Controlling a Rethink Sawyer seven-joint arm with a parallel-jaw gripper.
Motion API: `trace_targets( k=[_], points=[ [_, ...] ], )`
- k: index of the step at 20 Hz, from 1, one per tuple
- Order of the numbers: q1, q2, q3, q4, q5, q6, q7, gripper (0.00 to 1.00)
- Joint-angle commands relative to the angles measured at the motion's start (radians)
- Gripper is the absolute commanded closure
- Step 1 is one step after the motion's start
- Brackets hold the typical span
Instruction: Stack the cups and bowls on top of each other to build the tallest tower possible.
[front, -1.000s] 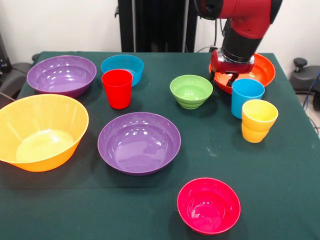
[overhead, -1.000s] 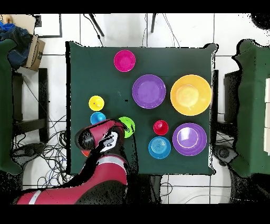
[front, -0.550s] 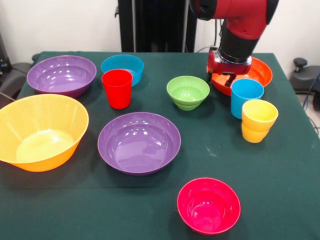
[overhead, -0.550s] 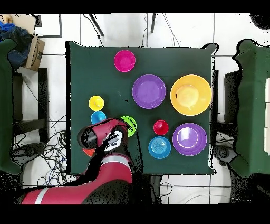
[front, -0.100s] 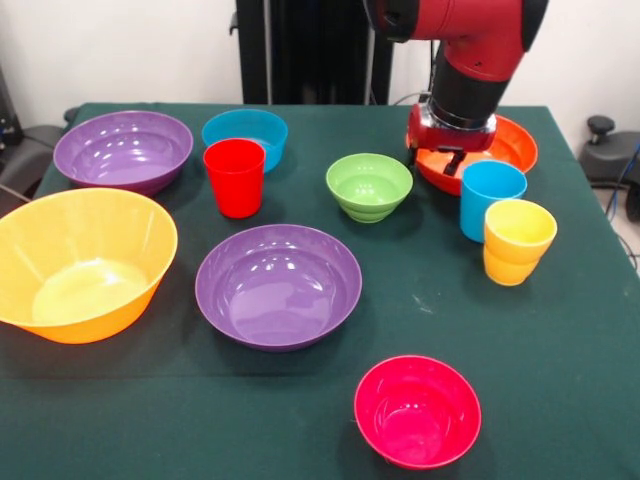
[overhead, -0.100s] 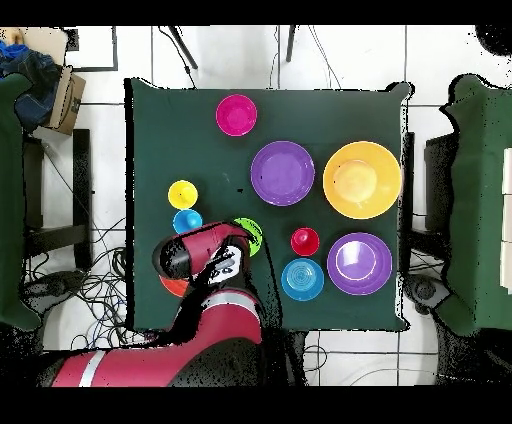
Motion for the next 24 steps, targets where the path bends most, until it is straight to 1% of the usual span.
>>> trace_targets(
  k=[1, 7, 15, 24],
  points=[
    [-0.006, -0.015, 0.087, -0.008, -0.041, -0.025, 0.012, 1.0],
    [0.014, -0.013, 0.082, -0.007, -0.04, -0.024, 0.023, 1.0],
    [0.012, -0.012, 0.088, -0.005, -0.032, -0.018, 0.026, 1.0],
    [0.011, -0.01, 0.087, 0.003, -0.028, -0.048, 0.043, 1.0]
  ],
)
